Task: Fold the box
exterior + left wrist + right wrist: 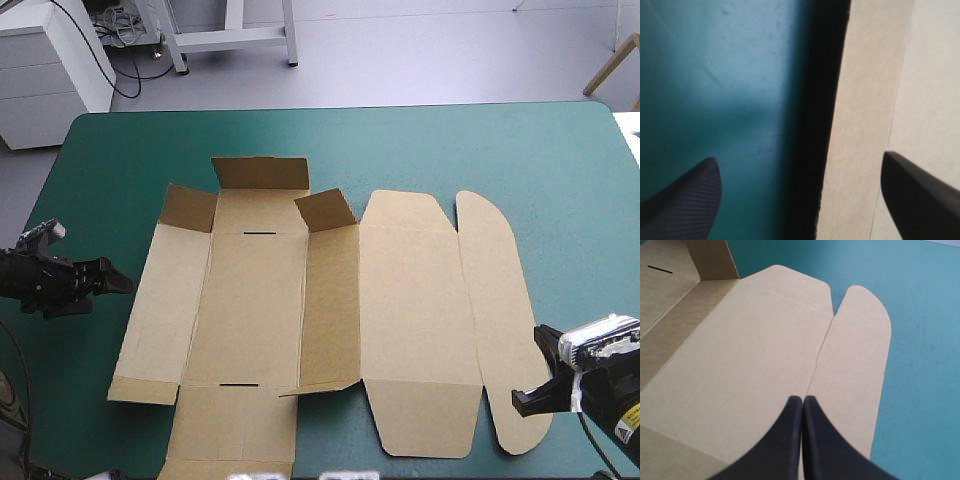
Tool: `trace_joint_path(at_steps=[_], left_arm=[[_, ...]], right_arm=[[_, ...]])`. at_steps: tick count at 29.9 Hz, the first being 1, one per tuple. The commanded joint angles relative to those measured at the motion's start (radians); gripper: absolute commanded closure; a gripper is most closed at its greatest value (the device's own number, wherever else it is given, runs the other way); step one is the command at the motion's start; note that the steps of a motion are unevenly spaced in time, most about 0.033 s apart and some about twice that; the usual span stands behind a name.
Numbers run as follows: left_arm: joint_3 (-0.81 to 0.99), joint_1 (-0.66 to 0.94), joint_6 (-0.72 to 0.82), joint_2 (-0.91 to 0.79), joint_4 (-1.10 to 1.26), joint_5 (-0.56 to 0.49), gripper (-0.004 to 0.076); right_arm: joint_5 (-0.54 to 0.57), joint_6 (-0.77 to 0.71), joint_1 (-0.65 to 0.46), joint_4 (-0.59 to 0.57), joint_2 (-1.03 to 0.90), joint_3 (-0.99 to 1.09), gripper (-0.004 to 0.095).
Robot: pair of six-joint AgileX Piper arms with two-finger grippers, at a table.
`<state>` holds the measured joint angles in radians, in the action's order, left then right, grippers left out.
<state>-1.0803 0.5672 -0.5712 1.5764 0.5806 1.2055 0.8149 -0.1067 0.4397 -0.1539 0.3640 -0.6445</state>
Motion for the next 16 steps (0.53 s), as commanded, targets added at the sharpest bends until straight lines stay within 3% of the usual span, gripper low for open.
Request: trace_joint_path(at_steps=[1,16], left_arm=[[-0.007,-0.008,-0.007,-0.016,0.044,0.097,0.0108],[0.144,-0.256,-0.035,-0.016,0.046,0.096,0.0108]], right_arm=[[-0.079,0.031,-0.006,-0.013,0.007,-0.021,0.0927],[-0.088,0.036,-0.006,-0.013,0.007,-0.021,0.0927]])
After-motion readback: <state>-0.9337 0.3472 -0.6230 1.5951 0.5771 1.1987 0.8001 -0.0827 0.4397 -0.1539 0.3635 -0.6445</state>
